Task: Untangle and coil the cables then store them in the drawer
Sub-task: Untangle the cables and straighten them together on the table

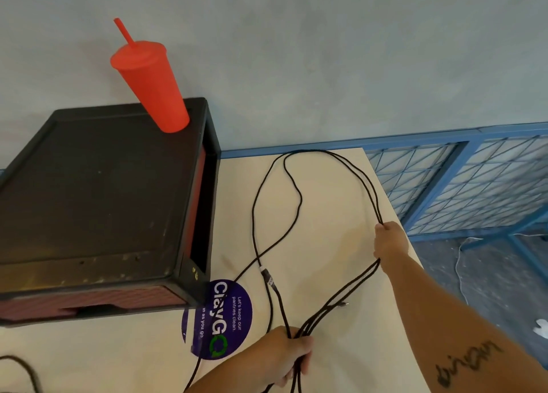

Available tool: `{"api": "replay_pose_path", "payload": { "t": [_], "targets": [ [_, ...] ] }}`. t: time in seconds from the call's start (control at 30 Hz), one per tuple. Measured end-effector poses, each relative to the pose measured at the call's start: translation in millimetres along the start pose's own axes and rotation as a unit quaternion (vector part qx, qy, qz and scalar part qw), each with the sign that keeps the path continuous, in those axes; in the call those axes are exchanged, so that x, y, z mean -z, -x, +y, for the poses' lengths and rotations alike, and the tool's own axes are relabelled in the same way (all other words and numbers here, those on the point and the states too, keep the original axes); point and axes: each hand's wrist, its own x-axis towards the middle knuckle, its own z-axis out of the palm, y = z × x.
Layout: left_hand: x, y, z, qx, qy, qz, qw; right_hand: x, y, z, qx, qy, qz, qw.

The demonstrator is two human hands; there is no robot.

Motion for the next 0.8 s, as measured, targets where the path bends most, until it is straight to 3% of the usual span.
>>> {"api": "replay_pose_path", "payload": {
  "t": [0.1,0.27,0.4,0.5,0.63,0.8],
  "targets": [
    [-13,-1,-5,-0.005,0.001,0.038,0.999,8,14,6,0.033,0.034,-0.063,0.997],
    [-35,-11,1,-0.030,0.025,0.115,0.993,17,87,51,0.076,0.033,-0.048,0.995],
    [-41,-10,-4,-0.096,-0.018,0.168,0.981,21,151,98,0.127,0.092,-0.074,0.985],
    [-39,-2,-7,-0.111,-0.054,0.255,0.959,26,192,112,0.137,0.183,-0.105,0.968],
    [-32,21,-11,-0.139,0.017,0.303,0.943,33,242,128,0.111,0.355,-0.135,0.919],
    [-21,61,-19,-0.167,0.132,0.323,0.922,28,287,147,0.076,0.387,-0.178,0.901]
  ]
}}
